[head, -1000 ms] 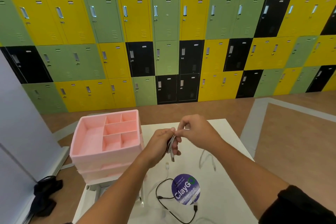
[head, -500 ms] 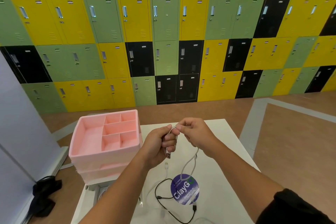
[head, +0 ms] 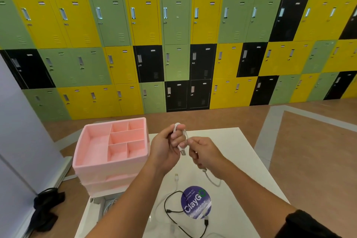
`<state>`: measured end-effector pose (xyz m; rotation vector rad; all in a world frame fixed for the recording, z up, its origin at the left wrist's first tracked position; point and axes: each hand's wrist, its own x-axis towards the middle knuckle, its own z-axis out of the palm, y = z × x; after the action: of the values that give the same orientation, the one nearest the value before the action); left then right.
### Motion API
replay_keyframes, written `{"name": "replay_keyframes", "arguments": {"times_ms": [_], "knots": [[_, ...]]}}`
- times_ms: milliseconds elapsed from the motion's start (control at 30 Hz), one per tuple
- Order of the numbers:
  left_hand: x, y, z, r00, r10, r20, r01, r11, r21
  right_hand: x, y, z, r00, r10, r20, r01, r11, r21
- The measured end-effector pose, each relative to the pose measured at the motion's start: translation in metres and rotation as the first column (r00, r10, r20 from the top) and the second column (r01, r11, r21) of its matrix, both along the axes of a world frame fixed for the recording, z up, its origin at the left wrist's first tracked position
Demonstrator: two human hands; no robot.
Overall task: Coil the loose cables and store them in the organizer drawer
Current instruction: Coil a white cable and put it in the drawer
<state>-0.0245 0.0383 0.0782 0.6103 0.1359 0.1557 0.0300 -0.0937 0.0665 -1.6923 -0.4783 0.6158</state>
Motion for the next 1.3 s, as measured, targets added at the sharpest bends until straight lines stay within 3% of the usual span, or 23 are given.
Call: {"name": "replay_keyframes", "arguments": {"times_ms": [167, 233, 267, 367, 433, 467, 567, 667, 767, 867, 1000, 1200, 1300], "knots": [[0.008, -0.003, 0.001, 0.965, 0.260, 0.023, -0.260, 0.954, 0.148, -0.017, 0.002, -0.022, 0.984, 0.135, 0.118, -0.108, 0.972, -0.209], [0.012, 0.000, -0.006, 0.937, 0.348, 0.030, -0.340, 0.887, 0.313, -0.023, 0.000, -0.023, 0.948, 0.248, 0.198, -0.169, 0.924, -0.344], [0.014, 0.001, -0.011, 0.922, 0.386, 0.041, -0.362, 0.819, 0.444, -0.025, 0.000, -0.019, 0.925, 0.294, 0.241, -0.181, 0.898, -0.402], [0.010, 0.003, -0.023, 0.893, 0.430, 0.129, -0.347, 0.476, 0.808, -0.022, 0.000, 0.000, 0.837, 0.396, 0.378, -0.177, 0.849, -0.498], [0.007, 0.007, -0.031, 0.935, 0.335, 0.117, -0.230, 0.321, 0.919, -0.016, -0.002, 0.016, 0.791, 0.403, 0.460, -0.135, 0.849, -0.512], [0.004, 0.008, -0.034, 0.963, 0.260, 0.074, -0.151, 0.293, 0.944, -0.012, -0.003, 0.023, 0.782, 0.381, 0.494, -0.096, 0.856, -0.508], [-0.002, 0.010, -0.038, 0.992, 0.080, -0.097, 0.062, 0.359, 0.931, -0.001, -0.007, 0.037, 0.792, 0.272, 0.547, 0.030, 0.877, -0.479], [-0.008, 0.006, -0.030, 0.981, -0.070, -0.183, 0.189, 0.591, 0.784, 0.008, -0.012, 0.040, 0.805, 0.148, 0.574, 0.117, 0.910, -0.398], [-0.011, 0.004, -0.021, 0.965, -0.192, -0.178, 0.261, 0.770, 0.582, 0.014, -0.014, 0.038, 0.885, 0.068, 0.462, 0.066, 0.961, -0.267], [-0.011, 0.001, -0.017, 0.973, -0.178, -0.147, 0.227, 0.854, 0.468, 0.012, -0.012, 0.030, 0.928, 0.050, 0.369, 0.022, 0.982, -0.189], [-0.010, -0.003, -0.020, 0.985, -0.116, -0.127, 0.164, 0.858, 0.487, 0.009, -0.010, 0.020, 0.930, 0.016, 0.366, 0.064, 0.977, -0.206], [-0.006, -0.009, -0.027, 0.993, 0.029, -0.111, 0.053, 0.743, 0.667, 0.007, -0.010, 0.017, 0.881, -0.001, 0.474, 0.128, 0.963, -0.235], [-0.008, -0.008, -0.025, 0.989, -0.001, -0.146, 0.092, 0.782, 0.617, 0.010, -0.009, 0.019, 0.874, 0.017, 0.486, 0.116, 0.963, -0.243]]}}
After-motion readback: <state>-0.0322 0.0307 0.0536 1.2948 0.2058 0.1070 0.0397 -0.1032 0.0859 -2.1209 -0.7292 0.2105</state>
